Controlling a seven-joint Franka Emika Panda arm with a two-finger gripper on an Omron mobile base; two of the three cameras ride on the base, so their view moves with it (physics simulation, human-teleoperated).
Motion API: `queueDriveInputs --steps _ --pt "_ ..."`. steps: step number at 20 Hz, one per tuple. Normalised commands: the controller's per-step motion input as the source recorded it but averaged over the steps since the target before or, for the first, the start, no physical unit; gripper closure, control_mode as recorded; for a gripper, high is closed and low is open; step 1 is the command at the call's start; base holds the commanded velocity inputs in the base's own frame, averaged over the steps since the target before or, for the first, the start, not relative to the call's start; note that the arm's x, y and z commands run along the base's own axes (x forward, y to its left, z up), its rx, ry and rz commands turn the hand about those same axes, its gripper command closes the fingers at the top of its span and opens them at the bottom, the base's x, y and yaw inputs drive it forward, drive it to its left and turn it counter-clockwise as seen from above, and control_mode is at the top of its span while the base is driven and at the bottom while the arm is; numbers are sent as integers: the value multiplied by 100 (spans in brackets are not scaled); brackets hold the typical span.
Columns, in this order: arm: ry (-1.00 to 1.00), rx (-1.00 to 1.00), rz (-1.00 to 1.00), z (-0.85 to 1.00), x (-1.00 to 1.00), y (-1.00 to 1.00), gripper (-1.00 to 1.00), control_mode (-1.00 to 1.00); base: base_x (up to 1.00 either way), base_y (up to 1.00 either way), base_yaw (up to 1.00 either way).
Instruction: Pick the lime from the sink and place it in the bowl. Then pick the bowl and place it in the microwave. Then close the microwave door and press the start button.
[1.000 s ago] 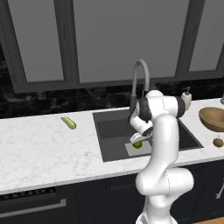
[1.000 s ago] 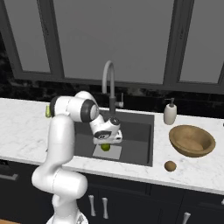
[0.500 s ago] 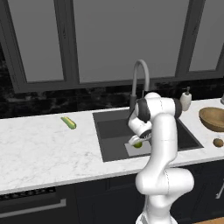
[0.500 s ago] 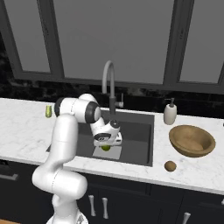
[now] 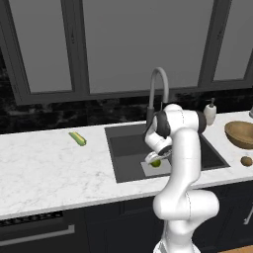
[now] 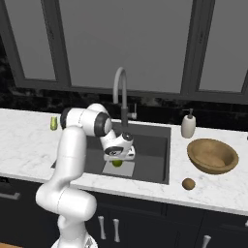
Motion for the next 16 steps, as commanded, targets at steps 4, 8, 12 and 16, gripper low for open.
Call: queueDriveInputs --steps 4,8,12,16 --pt "-4 3 0 33 -60 -8 100 -100 0 0 0" --pt "-11 3 0 67 -61 -8 100 -100 0 0 0" --pt "-17 4 0 88 -59 -14 100 -100 0 0 0" --pt "-4 6 -3 91 -34 -27 100 -100 0 0 0"
